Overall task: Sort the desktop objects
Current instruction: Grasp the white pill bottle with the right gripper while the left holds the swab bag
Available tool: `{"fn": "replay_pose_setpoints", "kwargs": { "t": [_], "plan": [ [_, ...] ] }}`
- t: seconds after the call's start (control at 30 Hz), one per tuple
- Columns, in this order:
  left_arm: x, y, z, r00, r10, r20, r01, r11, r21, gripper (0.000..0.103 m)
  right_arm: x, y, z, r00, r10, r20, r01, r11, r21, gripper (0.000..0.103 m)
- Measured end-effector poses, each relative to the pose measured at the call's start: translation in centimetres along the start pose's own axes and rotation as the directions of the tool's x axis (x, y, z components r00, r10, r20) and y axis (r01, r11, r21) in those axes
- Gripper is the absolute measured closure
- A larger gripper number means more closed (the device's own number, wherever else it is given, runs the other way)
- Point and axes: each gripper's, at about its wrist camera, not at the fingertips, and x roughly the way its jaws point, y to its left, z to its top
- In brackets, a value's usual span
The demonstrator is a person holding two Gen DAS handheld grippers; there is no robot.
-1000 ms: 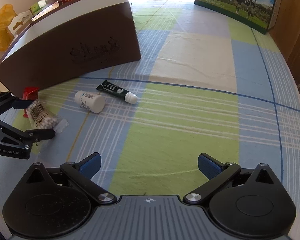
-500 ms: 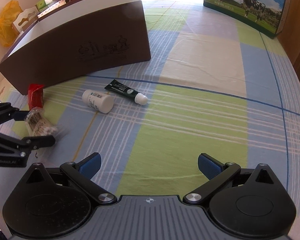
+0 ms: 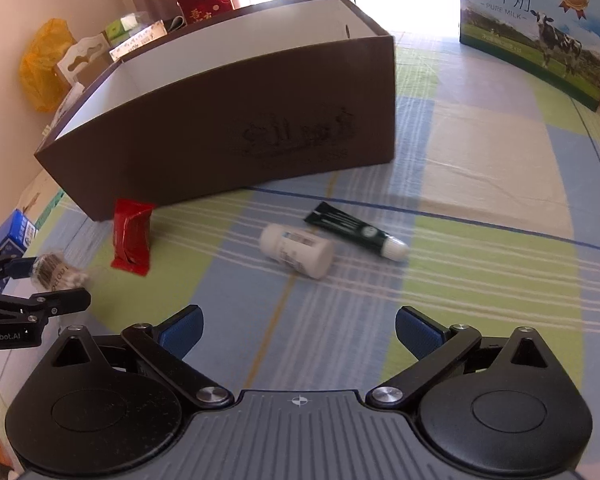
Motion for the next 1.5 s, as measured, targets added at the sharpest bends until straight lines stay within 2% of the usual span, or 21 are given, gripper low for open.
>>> {"fn": "replay_pose_setpoints", "kwargs": {
  "t": [0.07,0.13,0.37,0.53,0.73,0.77,0.97,1.27,1.37,1.5],
  "plan": [
    [0.4,1.1,0.2,1.000,0.028,-0.004,-0.028,0.999,-0.041,0.035,1.1,0.6,0.0,1.000,-0.013,-0.012,0.013,1.000,0.022,0.012],
    [0.8,2.4,0.5,0.998,0.054,-0.012,-0.055,0.995,-0.083,0.035,2.2,1.0,-0.2,0.999,-0.045,-0.024,0.046,0.998,0.052,0.013],
    [2.2,5.9,1.0,0.993,0.101,-0.052,-0.110,0.970,-0.218,0.035,4.1,3.2,-0.3,0.984,-0.170,0.055,0.171,0.985,-0.023,0.016],
    [3.1,6.3,1.1,0.993,0.100,-0.061,-0.111,0.970,-0.217,0.035,5.1,3.7,0.4,0.964,-0.247,0.099,0.247,0.969,0.017,0.029],
    [3.3,6.3,1.2,0.995,0.081,-0.057,-0.091,0.974,-0.208,0.035,5.8,3.9,1.4,0.942,-0.311,0.124,0.301,0.949,0.091,0.051],
    [3.3,6.3,1.1,0.995,0.079,-0.056,-0.089,0.974,-0.209,0.035,5.8,3.8,1.5,0.942,-0.312,0.126,0.302,0.949,0.096,0.058],
    [3.3,6.2,1.1,0.995,0.077,-0.056,-0.087,0.975,-0.203,0.035,4.7,3.4,1.2,0.961,-0.256,0.108,0.254,0.967,0.032,0.059],
    [2.4,5.1,0.0,0.996,0.066,-0.061,-0.077,0.977,-0.199,0.035,2.5,3.2,-1.3,0.992,-0.122,0.034,0.125,0.983,-0.133,0.059],
    [1.8,4.4,-0.7,0.996,0.057,-0.065,-0.068,0.979,-0.191,0.035,1.7,3.3,-2.2,0.996,-0.092,0.004,0.091,0.980,-0.174,0.059],
    [0.9,3.3,-1.8,0.997,0.032,-0.073,-0.045,0.982,-0.183,0.035,0.8,3.0,-2.9,0.998,-0.054,-0.031,0.048,0.984,-0.169,0.059]
  ]
}}
